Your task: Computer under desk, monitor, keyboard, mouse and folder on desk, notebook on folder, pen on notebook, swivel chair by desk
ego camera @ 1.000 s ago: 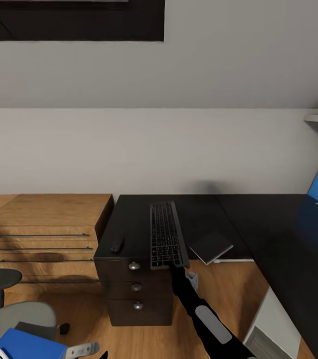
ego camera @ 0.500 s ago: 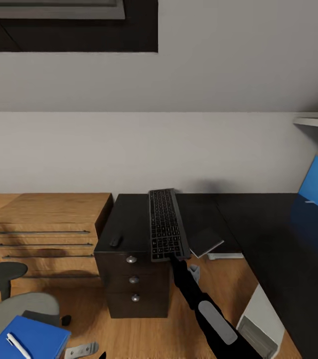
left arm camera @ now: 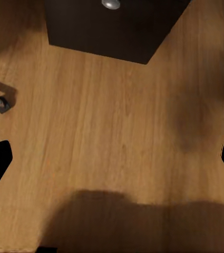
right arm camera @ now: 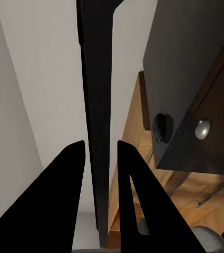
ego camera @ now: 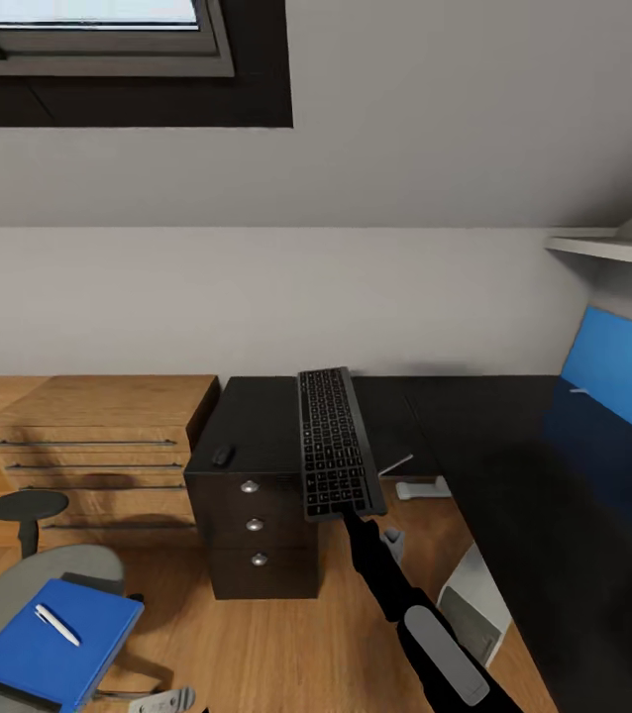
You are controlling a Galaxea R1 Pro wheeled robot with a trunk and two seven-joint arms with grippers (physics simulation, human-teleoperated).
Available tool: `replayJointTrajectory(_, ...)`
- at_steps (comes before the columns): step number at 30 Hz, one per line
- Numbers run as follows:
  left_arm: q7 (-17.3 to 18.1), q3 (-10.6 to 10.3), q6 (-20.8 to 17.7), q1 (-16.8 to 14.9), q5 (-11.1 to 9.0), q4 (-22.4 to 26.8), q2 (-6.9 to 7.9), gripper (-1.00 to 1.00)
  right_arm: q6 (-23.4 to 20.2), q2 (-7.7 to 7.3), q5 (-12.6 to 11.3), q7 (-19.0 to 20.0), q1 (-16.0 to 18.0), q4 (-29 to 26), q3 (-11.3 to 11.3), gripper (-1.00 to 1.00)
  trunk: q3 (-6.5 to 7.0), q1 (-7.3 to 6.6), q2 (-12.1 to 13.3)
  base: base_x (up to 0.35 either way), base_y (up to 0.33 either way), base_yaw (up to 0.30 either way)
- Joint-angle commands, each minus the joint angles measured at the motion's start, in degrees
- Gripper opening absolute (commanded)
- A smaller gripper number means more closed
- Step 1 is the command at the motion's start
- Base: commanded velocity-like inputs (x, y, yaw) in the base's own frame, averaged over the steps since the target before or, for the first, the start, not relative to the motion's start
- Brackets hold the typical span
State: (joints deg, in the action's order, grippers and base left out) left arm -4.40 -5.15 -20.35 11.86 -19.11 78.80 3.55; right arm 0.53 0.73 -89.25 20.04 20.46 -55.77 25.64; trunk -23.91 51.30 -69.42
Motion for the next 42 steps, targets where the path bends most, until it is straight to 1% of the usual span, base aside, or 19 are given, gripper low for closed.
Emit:
replayJointTrajectory(1,-0.5,-0.1,-0.2,0.0,-0.5,0.1,0.05,1.0,0.0,-0.07,-0.7,0.3,0.0,0.0,0.1,-1.0,0.14,-0.26,0.4,-0.312,-0.152,0.0)
replayJointTrajectory(2,-0.6,0.0,-0.1,0.0,-0.5,0.0,0.05,1.0,0.0,-0.27,-0.8,0.1,0.0,0.0,0.1,-1.0,0.32,-0.48,0.8,-0.312,-0.152,0.0)
replayJointTrajectory(5,-0.6,0.0,-0.1,0.0,-0.5,0.0,0.05,1.0,0.0,-0.28,-0.8,-1.0,0.0,0.0,0.1,-1.0,0.85,-1.14,2.0,-0.312,-0.151,0.0)
replayJointTrajectory(10,-0.5,0.2,-0.1,0.0,-0.6,0.0,0.13,1.0,0.0,-0.29,-0.8,-1.7,0.0,0.0,0.0,-1.0,1.75,-2.23,4.0,-0.321,-0.114,0.0)
replayJointTrajectory(37,-0.7,0.3,0.0,0.0,-0.7,0.1,0.14,1.0,-0.2,-0.4,-0.6,-2.0,0.0,0.5,-0.4,-1.0,6.6,-8.16,14.8,-0.342,-0.005,0.0)
replayJointTrajectory(39,-0.7,0.3,0.0,0.0,-0.7,0.1,0.14,1.0,-0.3,-0.75,-0.6,-1.9,0.0,0.5,-0.4,-1.0,6.96,-8.6,15.6,-0.344,-0.038,0.0)
replayJointTrajectory(41,-0.7,0.3,0.0,0.0,-0.7,0.1,0.14,1.0,-0.5,-1.7,-0.7,-1.9,0.0,0.5,-0.4,-1.0,7.32,-9.04,16.4,-0.344,-0.056,0.0)
replayJointTrajectory(42,-0.7,0.3,0.0,0.0,-0.7,0.1,0.14,1.0,-0.5,-1.91,-0.8,-1.9,0.0,0.5,-0.4,-1.0,7.5,-9.26,16.8,-0.344,-0.063,0.0)
